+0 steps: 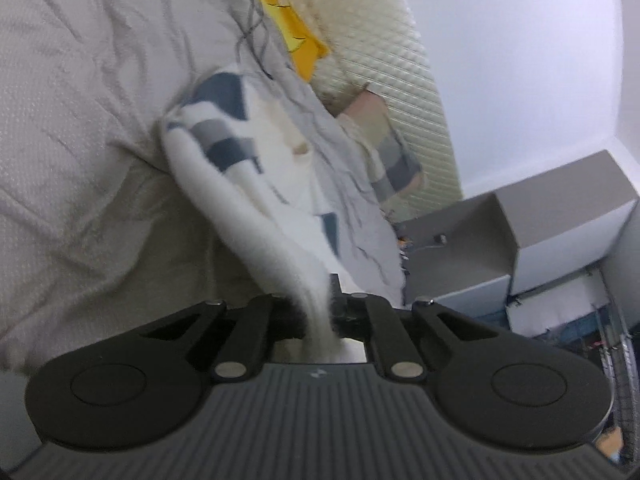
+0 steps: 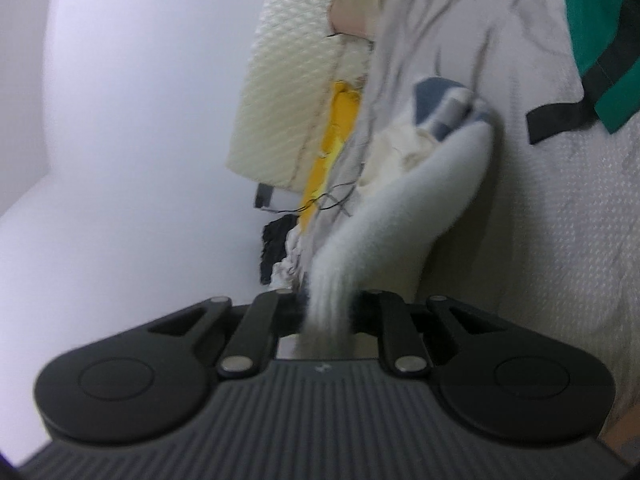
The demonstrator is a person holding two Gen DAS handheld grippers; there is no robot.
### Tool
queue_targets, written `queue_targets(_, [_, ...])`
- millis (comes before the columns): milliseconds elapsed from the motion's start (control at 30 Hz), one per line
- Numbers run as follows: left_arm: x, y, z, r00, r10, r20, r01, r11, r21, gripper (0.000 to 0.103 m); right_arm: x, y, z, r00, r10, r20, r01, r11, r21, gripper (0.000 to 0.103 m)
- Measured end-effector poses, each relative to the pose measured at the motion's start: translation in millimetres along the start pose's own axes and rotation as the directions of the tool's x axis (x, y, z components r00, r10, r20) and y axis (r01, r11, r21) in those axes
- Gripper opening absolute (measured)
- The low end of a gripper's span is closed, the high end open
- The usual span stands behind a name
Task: Fold large clothes
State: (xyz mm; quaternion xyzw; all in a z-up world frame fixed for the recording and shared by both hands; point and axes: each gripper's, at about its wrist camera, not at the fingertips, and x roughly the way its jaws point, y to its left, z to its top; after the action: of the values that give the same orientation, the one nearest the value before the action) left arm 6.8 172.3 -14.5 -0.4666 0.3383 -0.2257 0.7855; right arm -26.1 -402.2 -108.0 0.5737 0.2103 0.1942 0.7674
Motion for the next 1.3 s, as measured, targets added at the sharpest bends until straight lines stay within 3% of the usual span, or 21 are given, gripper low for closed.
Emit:
queue_targets(267, [-66,-29,-54,0.995,-0.088,-0.042,0.091,0.994,0.068,0.007,-67,24,-17,0.993,-0.02,-0.112,0.008,0.994,-0.108,0.016])
queue_targets(433, [-102,-37,-89,0.986,-0.152,-0.073,0.158,0.983,0.09,0.007,-113,46,-33,0.992,-0.019,-0.121,0.001,0.989,-0.147,0.016])
queue_targets(633, [-110,-52,-86,0.984,-0.168,-0.062,0.174,0.978,0.117,0.007,-104,59,-19,0.996,-0.003,-0.085,-0.011,0.986,-0.166,0.016])
queue_targets(767, [-78,-62,-46,0.985,-0.17,-0.005,0.17,0.979,0.112,0.008,-56,61,13,0.999,0.001,-0.051,-0.008,0.99,-0.142,0.017])
queue_targets(1033, [22,-85,50,0.988,-0.079,0.135,0.055,0.984,0.169,0.008,48,45,83,0.997,-0.069,-0.015,0.068,0.995,-0.069,0.017])
queue_targets(1300, [134,-51,116,0.969,0.035,0.246,-0.074,0.986,0.151,0.008,138,-7,119,0.987,-0.158,0.006,0.158,0.986,-0.044,0.017])
